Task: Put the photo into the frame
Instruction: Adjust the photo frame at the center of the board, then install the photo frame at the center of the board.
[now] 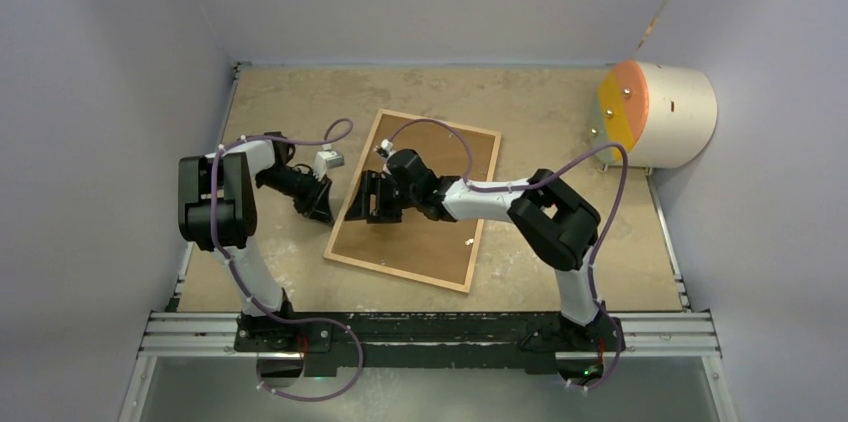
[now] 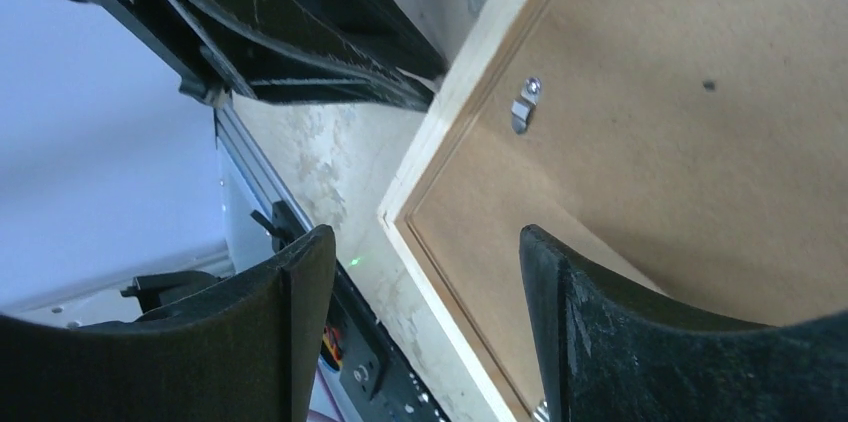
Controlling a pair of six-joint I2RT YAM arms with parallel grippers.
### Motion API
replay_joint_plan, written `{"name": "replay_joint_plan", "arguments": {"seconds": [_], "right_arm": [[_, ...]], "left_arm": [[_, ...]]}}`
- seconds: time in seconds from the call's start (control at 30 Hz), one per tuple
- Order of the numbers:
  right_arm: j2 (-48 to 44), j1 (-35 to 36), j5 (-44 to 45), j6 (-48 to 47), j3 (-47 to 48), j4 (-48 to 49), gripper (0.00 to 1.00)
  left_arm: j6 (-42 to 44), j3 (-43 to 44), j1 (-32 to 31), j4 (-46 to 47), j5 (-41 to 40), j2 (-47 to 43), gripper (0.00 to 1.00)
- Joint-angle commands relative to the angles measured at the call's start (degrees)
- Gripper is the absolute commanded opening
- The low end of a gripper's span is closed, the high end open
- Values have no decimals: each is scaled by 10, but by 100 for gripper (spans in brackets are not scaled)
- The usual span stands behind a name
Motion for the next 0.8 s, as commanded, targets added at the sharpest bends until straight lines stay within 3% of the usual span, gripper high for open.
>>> {"name": "replay_joint_plan", "arguments": {"seconds": [0.0,0.77], "right_arm": [[23,3,-7,3,40,18,69],[106,3,6,-10,96,14,58]], "left_arm": [[2,-10,0,15,10,-1,19],[-4,-18,1,25,0,-8,16]]}}
